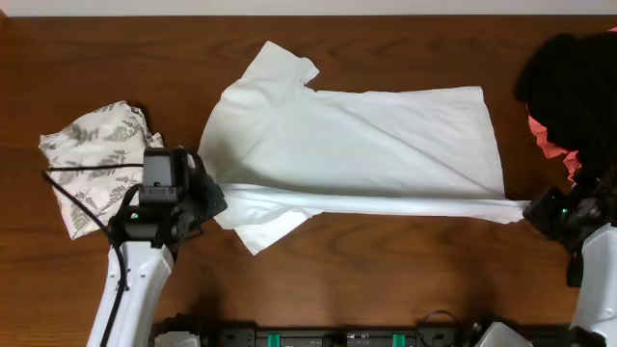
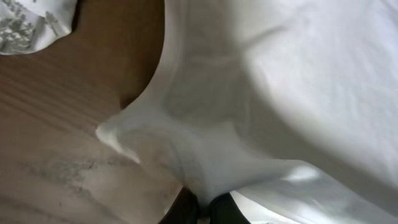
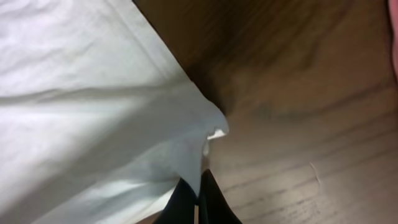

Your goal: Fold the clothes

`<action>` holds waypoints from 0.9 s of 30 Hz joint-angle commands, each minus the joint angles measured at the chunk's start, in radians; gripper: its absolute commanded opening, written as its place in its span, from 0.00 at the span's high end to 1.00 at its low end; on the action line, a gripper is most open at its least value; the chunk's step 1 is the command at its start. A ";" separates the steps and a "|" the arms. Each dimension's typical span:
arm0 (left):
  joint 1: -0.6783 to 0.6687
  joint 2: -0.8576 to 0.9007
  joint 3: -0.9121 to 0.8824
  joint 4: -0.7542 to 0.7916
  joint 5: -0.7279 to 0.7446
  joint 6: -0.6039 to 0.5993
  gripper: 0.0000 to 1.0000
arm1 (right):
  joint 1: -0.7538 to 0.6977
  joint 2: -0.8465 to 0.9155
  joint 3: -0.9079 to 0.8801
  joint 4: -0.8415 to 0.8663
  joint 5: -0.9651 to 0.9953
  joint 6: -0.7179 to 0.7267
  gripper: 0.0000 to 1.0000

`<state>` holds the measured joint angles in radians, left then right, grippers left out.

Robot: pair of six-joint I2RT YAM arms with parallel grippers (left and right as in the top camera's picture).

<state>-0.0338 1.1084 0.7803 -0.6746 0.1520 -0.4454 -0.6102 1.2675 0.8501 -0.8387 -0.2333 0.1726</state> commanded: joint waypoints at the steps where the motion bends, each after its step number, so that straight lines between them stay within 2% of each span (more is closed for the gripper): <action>1: 0.007 0.025 0.009 0.027 -0.032 -0.005 0.94 | 0.003 0.024 0.018 0.021 0.018 0.014 0.99; 18: 0.003 0.092 0.009 0.179 -0.030 -0.005 0.94 | 0.223 0.124 0.018 0.192 0.025 0.074 0.99; 27: 0.003 0.180 0.009 0.246 -0.030 -0.005 0.94 | 0.245 0.126 0.018 0.264 0.056 0.085 0.99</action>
<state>-0.0338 1.2667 0.7803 -0.4400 0.1482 -0.4454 -0.3744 1.3899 0.8501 -0.5846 -0.2008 0.2386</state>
